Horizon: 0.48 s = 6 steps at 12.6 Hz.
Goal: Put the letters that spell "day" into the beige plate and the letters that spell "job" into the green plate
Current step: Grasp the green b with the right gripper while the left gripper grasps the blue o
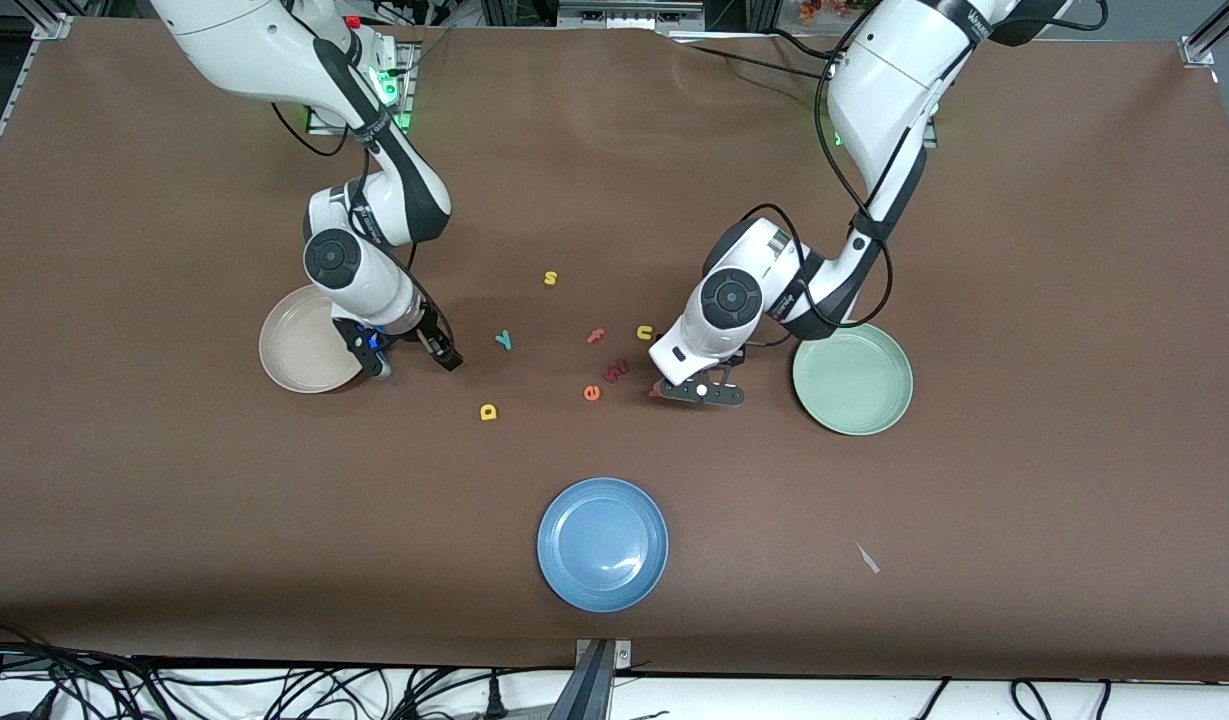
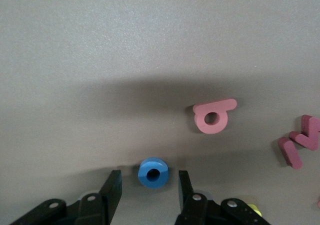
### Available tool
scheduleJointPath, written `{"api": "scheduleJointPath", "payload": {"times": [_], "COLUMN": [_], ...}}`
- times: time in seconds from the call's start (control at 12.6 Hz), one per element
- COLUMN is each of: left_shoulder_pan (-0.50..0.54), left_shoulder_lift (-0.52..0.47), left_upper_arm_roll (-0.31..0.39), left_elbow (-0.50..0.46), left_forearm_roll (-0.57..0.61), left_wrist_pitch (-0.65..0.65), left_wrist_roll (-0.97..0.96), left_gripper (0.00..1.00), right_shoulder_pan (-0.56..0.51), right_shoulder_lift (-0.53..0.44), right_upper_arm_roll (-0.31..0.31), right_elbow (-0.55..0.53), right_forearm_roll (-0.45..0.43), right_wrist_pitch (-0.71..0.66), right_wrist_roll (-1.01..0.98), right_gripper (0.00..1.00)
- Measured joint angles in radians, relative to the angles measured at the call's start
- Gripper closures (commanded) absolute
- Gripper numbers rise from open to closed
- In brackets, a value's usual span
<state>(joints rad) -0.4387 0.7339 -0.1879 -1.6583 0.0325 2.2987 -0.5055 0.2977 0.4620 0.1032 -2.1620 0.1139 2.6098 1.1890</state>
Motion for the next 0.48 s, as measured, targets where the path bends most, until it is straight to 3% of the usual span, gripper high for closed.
{"api": "scheduleJointPath", "payload": {"times": [0.16, 0.32, 0.48], "left_shoulder_pan": [-0.002, -0.01, -0.014], "left_shoulder_lift": [0.004, 0.013, 0.015], "left_upper_arm_roll": [0.0, 0.001, 0.006], "left_elbow": [0.0, 0.0, 0.003], "left_forearm_roll": [0.0, 0.0, 0.003], "left_wrist_pitch": [0.008, 0.016, 0.018], "left_wrist_roll": [-0.003, -0.005, -0.013], "left_gripper": [0.49, 0.63, 0.92], "right_shoulder_pan": [0.0, 0.0, 0.0], "right_shoulder_lift": [0.004, 0.015, 0.021], "right_upper_arm_roll": [0.0, 0.0, 0.0], "right_elbow": [0.005, 0.008, 0.014], "right_forearm_roll": [0.0, 0.0, 0.001], "right_wrist_pitch": [0.0, 0.0, 0.001], "right_wrist_roll": [0.001, 0.005, 0.005], "right_gripper": [0.36, 0.39, 0.52]}}
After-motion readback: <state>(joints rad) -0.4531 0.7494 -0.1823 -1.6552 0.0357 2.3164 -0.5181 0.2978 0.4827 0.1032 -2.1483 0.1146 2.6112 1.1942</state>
